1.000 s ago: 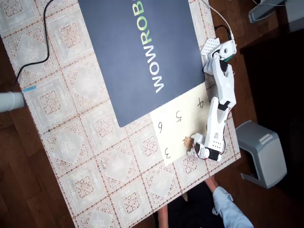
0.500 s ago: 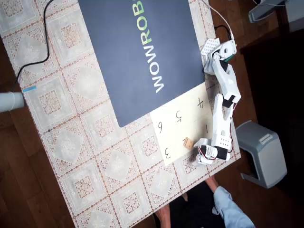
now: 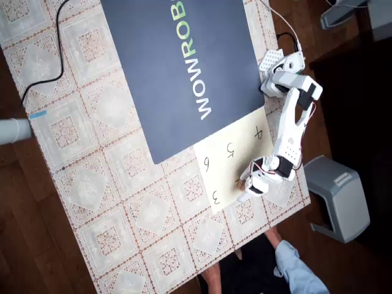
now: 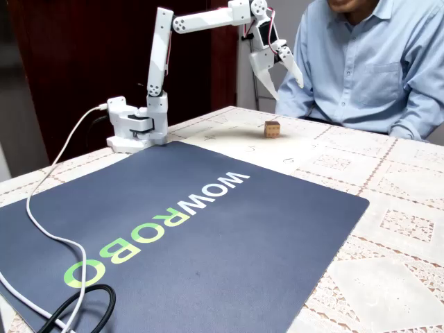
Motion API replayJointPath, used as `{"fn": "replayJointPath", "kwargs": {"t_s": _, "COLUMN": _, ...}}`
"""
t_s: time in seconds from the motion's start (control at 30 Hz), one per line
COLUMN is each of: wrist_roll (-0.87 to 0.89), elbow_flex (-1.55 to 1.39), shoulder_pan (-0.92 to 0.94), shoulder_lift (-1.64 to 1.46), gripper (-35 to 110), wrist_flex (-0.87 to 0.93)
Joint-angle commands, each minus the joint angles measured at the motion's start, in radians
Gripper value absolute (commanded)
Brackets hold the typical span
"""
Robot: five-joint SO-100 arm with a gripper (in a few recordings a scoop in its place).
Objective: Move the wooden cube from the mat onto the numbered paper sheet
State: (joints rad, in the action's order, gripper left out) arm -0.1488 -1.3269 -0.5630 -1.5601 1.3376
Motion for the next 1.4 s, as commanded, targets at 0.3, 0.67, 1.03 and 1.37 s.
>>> {"fn": "replayJointPath", "kwargs": {"t_s": 0.3, "wrist_roll": 0.005, "elbow_flex": -0.405, "shoulder_pan": 0.465, "shoulder_lift": -0.609, "gripper": 19, "wrist_flex": 0.066}}
{"fn": "replayJointPath", "kwargs": {"t_s": 0.67, "wrist_roll": -0.118, "elbow_flex": -0.867, "shoulder_pan": 0.666, "shoulder_lift": -1.112, "gripper": 19, "wrist_flex": 0.058}}
{"fn": "replayJointPath", "kwargs": {"t_s": 1.03, "wrist_roll": -0.183, "elbow_flex": -1.227, "shoulder_pan": 0.759, "shoulder_lift": -1.503, "gripper": 0, "wrist_flex": 0.081}}
{"fn": "replayJointPath", "kwargs": {"t_s": 1.37, "wrist_roll": -0.137, "elbow_flex": -1.370, "shoulder_pan": 0.762, "shoulder_lift": -1.658, "gripper": 0, "wrist_flex": 0.106}}
